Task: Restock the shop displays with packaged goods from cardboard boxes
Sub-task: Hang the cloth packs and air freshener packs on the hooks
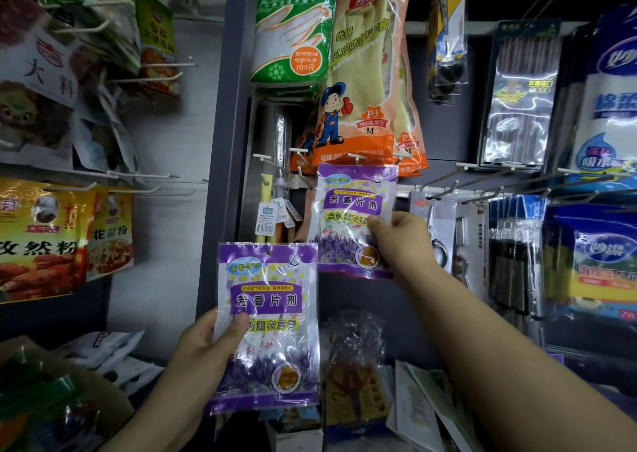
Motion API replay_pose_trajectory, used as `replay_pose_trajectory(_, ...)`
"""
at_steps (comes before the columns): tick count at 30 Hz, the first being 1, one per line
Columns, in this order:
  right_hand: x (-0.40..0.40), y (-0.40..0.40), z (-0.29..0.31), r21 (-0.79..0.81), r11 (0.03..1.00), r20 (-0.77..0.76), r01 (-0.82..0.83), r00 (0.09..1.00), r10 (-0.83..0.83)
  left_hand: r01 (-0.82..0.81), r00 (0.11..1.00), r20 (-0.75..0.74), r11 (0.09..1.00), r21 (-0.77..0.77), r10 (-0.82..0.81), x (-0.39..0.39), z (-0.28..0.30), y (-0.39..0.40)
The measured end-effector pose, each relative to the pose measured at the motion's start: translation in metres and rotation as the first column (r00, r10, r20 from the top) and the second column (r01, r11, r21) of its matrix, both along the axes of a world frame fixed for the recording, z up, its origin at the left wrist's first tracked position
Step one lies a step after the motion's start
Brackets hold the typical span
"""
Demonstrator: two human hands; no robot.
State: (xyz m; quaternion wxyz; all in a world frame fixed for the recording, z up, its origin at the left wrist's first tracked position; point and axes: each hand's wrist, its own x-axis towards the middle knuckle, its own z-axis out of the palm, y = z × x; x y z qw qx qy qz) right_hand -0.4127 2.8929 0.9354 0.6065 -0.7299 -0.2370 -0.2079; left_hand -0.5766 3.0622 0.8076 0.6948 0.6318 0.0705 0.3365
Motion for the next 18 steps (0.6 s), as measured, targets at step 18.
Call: replay_pose_trajectory(18,-0.014,0.000,0.011,-0.018,0.999,-0.074,0.031,0.997,-0.032,0.010,0.996,0.084,1.000,0.017,-0.011,-0.016,0.010,-0.002)
